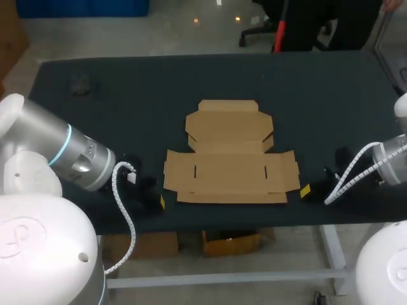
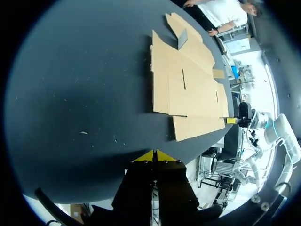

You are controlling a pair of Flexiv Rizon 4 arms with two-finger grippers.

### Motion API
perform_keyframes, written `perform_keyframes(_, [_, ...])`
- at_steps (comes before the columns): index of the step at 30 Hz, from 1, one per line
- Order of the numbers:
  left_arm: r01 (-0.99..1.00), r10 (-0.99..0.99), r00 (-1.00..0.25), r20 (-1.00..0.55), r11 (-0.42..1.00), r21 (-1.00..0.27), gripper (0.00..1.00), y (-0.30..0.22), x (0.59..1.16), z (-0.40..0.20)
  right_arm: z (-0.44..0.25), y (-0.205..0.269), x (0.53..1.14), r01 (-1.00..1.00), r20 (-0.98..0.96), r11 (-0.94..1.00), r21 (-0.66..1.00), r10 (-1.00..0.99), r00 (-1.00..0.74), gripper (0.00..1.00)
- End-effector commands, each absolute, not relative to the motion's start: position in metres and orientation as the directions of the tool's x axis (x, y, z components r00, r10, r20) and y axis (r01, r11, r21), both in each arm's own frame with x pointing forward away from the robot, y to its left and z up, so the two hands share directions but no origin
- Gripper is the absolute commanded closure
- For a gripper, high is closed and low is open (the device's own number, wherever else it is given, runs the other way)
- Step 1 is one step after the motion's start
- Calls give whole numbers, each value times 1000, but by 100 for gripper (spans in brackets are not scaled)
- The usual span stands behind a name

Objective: Assemble the packaging by folding the flat box into shape, placing the metal phone stand inside, and closing the box properly

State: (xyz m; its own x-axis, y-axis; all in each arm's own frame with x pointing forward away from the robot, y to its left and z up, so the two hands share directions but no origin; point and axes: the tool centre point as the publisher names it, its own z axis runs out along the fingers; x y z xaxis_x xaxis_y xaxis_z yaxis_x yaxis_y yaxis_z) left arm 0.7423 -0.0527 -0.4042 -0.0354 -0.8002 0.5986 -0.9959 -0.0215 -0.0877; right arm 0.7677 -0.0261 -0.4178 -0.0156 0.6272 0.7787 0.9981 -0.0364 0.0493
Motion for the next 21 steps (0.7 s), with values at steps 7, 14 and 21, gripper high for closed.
perform_keyframes(7, [-995,-814,-19,580,-39,-87,100,-52,740,-406,-416,-27,767,998,778,-56,11,628,27,100])
perform_keyframes(14, [-995,-814,-19,580,-39,-87,100,-52,740,-406,-416,-27,767,998,778,-56,11,628,27,100])
perform_keyframes(21, [-997,-784,16,620,-60,-51,100,-51,744,-414,-417,-22,771,998,778,-67,7,627,37,100])
